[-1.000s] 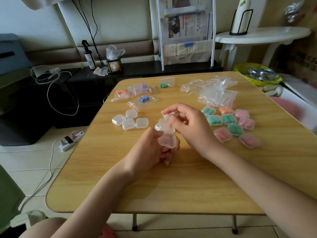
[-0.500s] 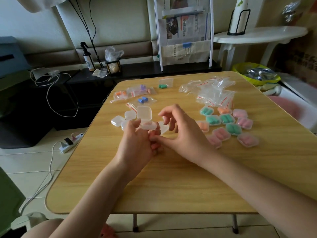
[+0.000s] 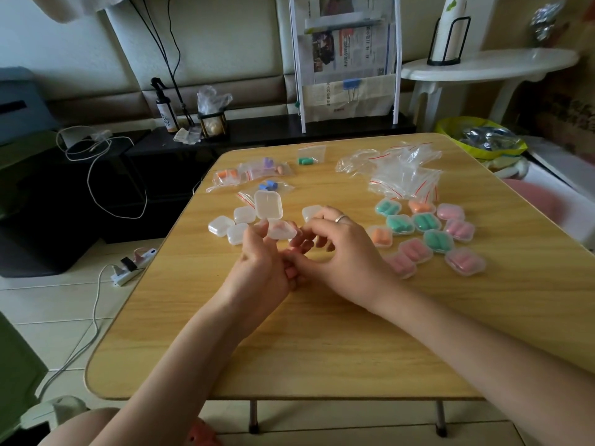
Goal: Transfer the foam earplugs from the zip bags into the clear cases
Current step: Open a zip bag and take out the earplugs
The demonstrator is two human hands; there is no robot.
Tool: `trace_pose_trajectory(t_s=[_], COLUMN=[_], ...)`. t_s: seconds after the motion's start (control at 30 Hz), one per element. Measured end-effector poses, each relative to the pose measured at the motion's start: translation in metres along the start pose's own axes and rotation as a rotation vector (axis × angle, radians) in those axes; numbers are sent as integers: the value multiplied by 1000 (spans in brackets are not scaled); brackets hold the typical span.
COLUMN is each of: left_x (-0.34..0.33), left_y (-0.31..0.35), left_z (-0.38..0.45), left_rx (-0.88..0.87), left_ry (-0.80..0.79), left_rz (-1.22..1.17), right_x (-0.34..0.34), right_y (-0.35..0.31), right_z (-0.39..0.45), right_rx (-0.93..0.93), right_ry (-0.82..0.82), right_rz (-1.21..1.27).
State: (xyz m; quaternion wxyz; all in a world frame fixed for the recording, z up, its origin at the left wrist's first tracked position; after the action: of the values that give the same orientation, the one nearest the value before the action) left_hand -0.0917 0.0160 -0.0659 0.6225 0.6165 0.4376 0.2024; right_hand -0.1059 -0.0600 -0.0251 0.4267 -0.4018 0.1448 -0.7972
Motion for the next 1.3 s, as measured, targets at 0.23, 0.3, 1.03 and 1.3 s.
trace_pose_trajectory(t_s=[0.23,0.3,1.03,1.3], left_x=[13,21,5,21], left_y=[-3,-3,0,-5], left_z=[2,3,-3,1], left_rx=[26,23,45,65], left_ry=[78,138,9,148], left_rz=[-124,-149,-134,-87], right_x=[9,22,24,11], right_y=[-18,-24,-29,-25], right_z=[2,4,5,2], right_rx=[193,238,216,160], right_ry=[37,121,65,-39], right_rz=[-142,-119,63,179])
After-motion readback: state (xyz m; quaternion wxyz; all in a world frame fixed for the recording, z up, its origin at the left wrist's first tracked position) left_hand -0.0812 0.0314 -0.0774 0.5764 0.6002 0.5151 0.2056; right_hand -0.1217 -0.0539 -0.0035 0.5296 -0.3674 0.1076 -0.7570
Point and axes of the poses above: each hand's wrist, its own z-axis towards the middle knuckle, its own x-axis out of the back of the hand, y = z × x, the point moved 10 cm from there along z, towards the middle knuckle, and after that the axes turned 6 degrees about x, right-handed, at the moved point
